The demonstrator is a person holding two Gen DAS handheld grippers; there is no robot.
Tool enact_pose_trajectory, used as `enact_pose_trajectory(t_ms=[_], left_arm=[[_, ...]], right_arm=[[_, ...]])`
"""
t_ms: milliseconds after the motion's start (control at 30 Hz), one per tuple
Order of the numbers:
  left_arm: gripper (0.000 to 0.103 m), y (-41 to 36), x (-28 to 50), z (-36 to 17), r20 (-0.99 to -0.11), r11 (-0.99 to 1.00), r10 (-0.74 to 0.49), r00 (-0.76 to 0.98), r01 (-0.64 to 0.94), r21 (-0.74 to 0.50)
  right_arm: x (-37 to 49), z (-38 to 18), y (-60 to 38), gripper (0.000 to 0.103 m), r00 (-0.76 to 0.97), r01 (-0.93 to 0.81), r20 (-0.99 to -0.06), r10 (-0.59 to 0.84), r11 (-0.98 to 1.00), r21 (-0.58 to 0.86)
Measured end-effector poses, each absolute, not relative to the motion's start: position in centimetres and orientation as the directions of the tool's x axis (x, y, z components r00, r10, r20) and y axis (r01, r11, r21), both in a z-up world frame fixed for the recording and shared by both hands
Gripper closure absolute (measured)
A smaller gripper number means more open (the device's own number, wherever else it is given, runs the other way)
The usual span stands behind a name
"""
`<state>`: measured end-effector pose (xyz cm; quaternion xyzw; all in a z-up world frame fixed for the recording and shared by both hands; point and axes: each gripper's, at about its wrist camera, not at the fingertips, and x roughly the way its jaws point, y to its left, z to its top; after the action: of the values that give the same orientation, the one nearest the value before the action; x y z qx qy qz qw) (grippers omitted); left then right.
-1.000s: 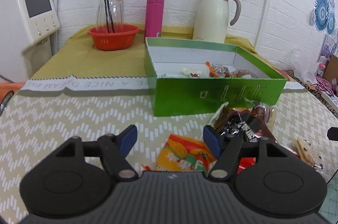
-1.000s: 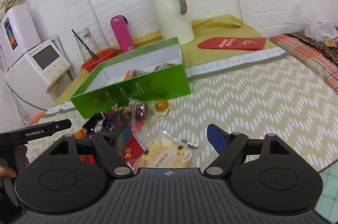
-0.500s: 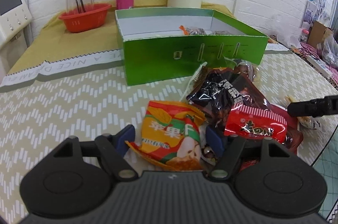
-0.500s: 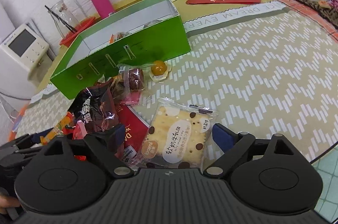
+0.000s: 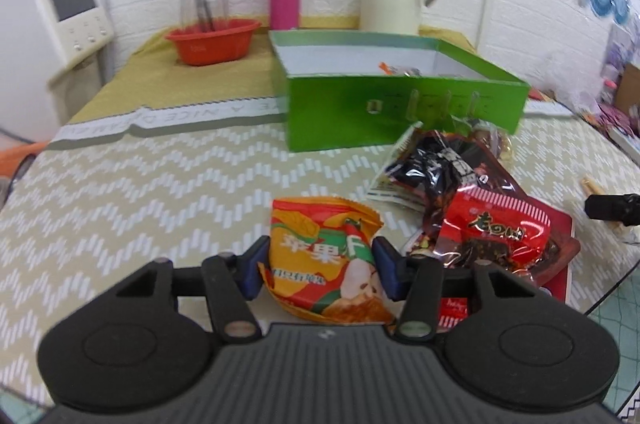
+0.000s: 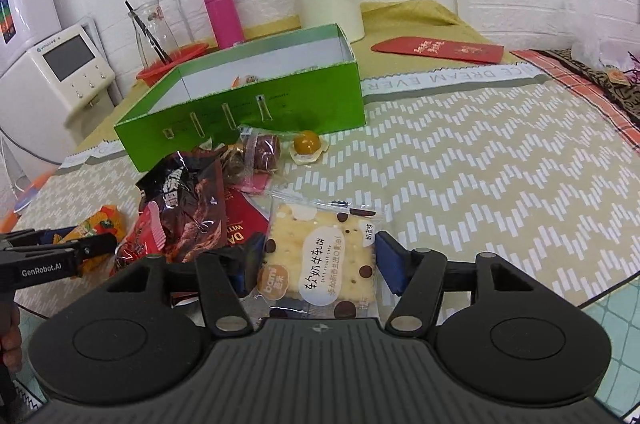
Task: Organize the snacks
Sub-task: 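Grasp the orange chip bag with the left gripper while the right grasps the cracker packet, then lower both packets into the green box and open both grippers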
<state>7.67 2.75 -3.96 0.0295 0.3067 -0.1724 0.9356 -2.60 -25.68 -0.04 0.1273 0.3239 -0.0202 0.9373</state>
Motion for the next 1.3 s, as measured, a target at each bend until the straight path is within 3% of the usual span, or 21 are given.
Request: enact_pose_trajectory(t_ms=[167,433,733,1000,1300], left_arm=[[0.05,4.3,6.0,-0.8,-0.517,0.954,-0.297,0.803,0.278,-0.116],[0.05,0.3,6.0,3.2,-0.409,0.98,-0.193,0.892,0.191,-0.046],[0.05,-1.9,6.6,1.6,-0.481,0.977,-0.211,0.851,0.202,-0.071],[0.05,-1.7,5.8,1.8,-0.476,0.983,-0.18,0.861,0.178,-0.05],[0.05,-2.0,5.3,1.7,-0.473,0.983,-0.173,0.864,0.18,-0.032]], right_arm=[[-2.8,2.4,-24.1,0.005,0.851,0.043,-0.519,0.082,0.974,0.224],[-2.5,4.1,-21.5,0.005,0.915,0.024,-0.401,0.05,0.984,0.178],[-3.2,3.6,-21.2,0.005,0.915,0.054,-0.404,0.025,0.982,0.183],[-4.9,4.1,-19.8,0.005,0.94,0.026,-0.34,0.03,0.987,0.16],[-4.9,3.6,-19.4,0.005,0.929,0.023,-0.369,0.037,0.987,0.157]])
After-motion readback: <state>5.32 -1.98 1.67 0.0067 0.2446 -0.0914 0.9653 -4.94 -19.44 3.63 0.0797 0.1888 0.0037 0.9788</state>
